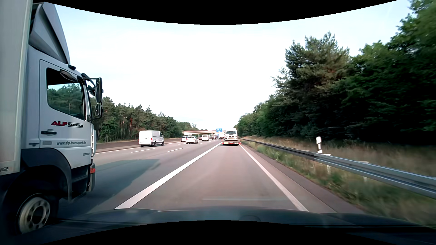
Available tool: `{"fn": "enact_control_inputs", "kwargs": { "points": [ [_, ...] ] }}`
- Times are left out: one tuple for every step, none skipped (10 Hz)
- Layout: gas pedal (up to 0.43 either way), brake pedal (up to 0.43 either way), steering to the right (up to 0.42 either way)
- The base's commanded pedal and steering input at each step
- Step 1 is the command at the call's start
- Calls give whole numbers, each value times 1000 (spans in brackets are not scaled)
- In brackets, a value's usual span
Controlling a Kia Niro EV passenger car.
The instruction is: Follow the waypoints while adhering to traffic rules and regulations
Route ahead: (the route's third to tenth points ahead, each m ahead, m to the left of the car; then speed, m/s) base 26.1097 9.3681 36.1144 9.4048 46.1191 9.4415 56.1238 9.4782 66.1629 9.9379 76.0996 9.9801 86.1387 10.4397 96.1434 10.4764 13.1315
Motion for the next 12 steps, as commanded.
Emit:
{"fn": "enact_control_inputs", "kwargs": {
  "points": [
    [79,0,-4],
    [79,0,-4],
    [79,0,-4],
    [79,0,-4],
    [79,0,-4],
    [79,0,-4],
    [79,0,-4],
    [79,0,-4],
    [79,0,-4],
    [79,0,-4],
    [79,0,-4],
    [79,0,-3]
  ]
}}
